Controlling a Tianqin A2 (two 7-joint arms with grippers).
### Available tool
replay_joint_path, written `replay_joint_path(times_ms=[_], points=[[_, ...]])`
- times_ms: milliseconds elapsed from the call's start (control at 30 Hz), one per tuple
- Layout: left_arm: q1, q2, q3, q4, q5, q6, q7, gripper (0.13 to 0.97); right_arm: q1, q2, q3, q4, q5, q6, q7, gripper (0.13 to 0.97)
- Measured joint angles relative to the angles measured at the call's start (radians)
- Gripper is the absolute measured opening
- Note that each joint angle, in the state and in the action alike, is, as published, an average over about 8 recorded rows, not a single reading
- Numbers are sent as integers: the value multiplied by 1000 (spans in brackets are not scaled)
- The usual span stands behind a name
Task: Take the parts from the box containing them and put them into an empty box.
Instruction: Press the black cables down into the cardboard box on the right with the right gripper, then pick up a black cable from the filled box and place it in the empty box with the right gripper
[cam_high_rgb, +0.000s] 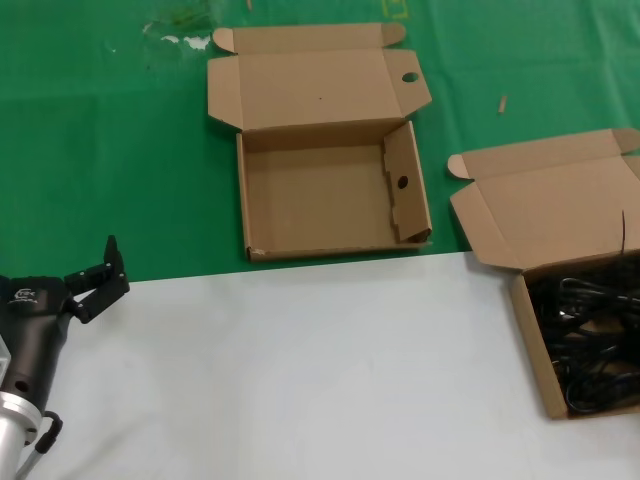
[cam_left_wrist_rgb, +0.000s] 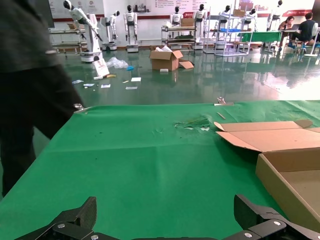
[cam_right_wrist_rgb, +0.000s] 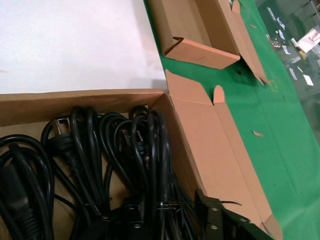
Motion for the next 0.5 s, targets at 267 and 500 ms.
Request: replay_joint_path(times_ms=[267,500], points=[[0,0,0,0,0,0,0,966,11,-6,-17,-9,-2,-1,1,312],[0,0,0,0,0,0,0,966,17,-4,-16,7,-1,5,10,217]])
